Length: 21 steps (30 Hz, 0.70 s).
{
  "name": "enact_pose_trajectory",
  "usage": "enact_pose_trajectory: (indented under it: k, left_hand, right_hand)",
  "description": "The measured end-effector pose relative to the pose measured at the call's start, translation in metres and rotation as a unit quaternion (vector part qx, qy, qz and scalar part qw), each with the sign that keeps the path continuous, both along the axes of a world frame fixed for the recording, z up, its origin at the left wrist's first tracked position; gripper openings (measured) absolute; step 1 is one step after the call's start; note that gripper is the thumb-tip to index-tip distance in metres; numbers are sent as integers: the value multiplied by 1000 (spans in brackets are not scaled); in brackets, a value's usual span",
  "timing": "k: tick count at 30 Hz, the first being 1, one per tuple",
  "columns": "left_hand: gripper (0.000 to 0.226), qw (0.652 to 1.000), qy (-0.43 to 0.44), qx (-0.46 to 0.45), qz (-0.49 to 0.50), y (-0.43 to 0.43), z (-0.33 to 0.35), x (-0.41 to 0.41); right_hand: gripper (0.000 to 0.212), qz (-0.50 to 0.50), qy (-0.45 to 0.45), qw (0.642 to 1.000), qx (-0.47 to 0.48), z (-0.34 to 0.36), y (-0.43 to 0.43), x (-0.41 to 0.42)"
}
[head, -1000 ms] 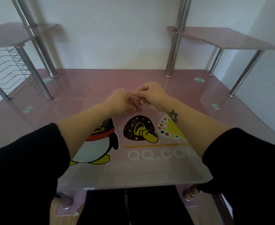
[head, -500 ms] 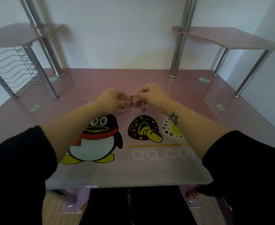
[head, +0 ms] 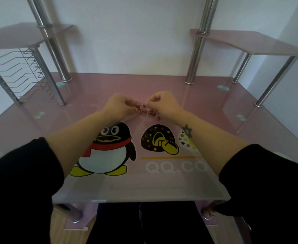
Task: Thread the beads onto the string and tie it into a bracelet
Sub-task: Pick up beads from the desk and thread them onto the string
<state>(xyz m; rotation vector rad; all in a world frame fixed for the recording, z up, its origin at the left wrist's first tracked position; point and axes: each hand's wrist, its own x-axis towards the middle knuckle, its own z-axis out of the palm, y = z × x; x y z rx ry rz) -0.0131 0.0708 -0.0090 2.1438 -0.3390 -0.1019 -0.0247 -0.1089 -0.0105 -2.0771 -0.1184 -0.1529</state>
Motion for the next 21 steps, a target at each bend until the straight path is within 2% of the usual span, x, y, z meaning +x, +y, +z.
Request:
enact_pose_trajectory:
  k: [8, 21]
  left_hand:
    - [13, 999, -25, -14, 19, 0, -1, -4]
    - [19, 998, -50, -26, 39, 2, -6, 0]
  right_hand:
    - [4, -17, -69, 994, -78, -2, 1, 1]
    - [7, -9, -107, 988, -112, -5, 0, -4]
